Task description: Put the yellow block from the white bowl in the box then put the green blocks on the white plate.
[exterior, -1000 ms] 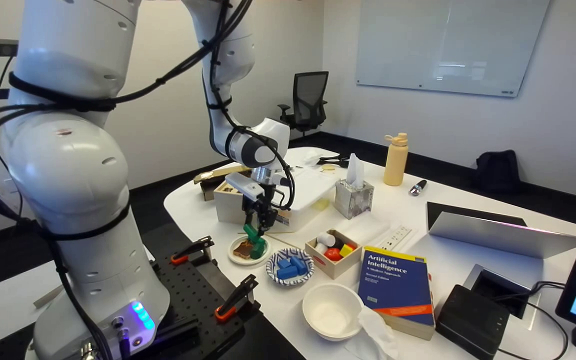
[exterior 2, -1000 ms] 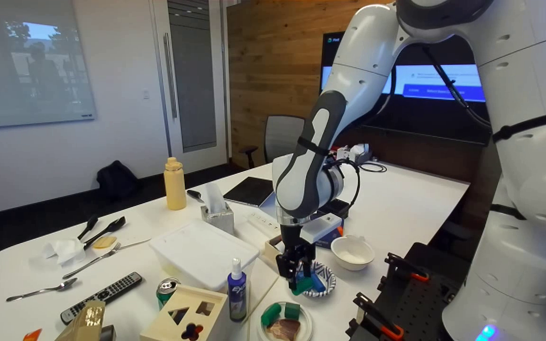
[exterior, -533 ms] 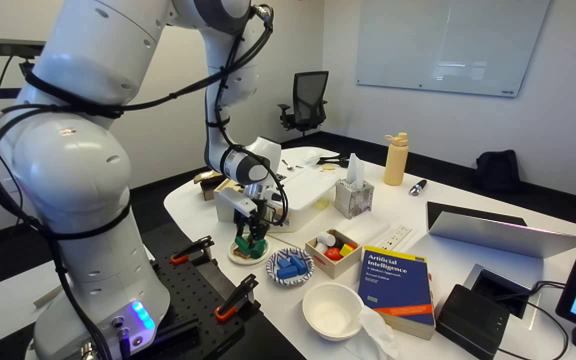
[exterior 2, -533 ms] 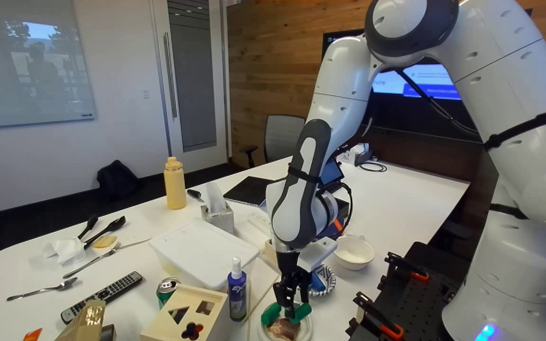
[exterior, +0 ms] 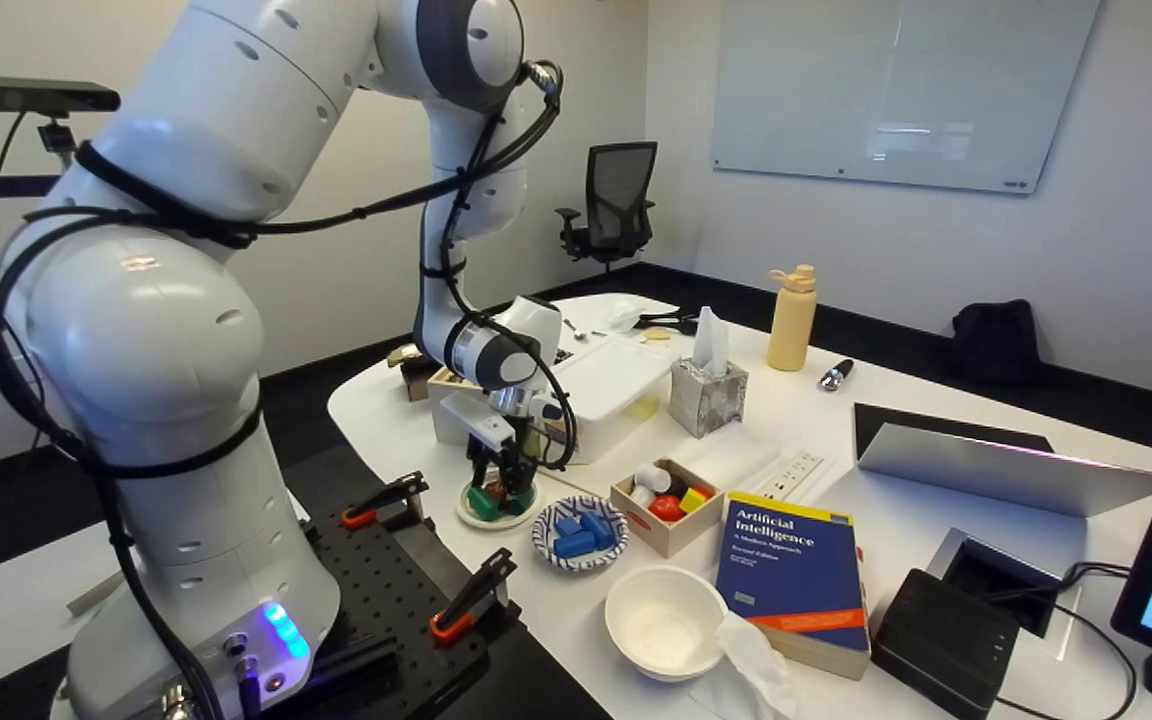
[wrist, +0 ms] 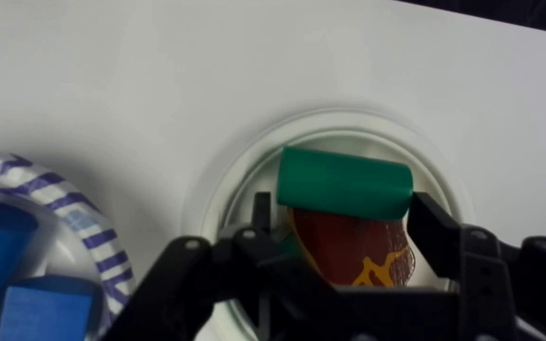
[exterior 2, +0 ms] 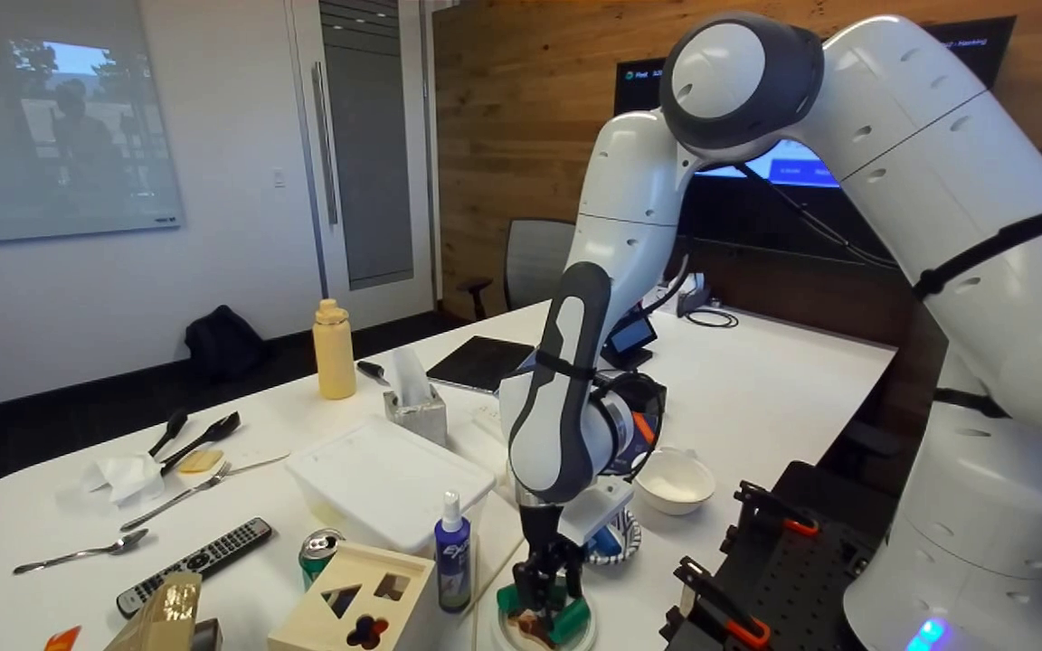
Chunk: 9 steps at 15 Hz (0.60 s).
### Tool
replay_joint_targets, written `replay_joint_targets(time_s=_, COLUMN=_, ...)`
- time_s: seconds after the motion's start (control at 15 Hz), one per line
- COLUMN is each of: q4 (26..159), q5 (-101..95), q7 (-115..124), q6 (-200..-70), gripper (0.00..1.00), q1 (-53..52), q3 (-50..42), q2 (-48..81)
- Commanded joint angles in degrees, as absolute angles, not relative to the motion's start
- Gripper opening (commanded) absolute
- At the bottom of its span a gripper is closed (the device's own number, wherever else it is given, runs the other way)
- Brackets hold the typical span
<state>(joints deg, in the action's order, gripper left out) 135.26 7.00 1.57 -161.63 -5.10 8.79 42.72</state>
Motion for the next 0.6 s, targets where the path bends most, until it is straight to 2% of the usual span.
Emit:
replay_joint_targets(time_s=0.0, q4=134.89, q5=7.41, q7=1.12, q6=-160.49, gripper=1.00, q1=-3.03, q3=9.91, q2=42.47)
replay_joint_targets(time_s=0.53, q4=141.12, q5=9.53, q7=-5.33, q6=-149.15, gripper=1.00, q1=7.18, q3=12.84, q2=29.85)
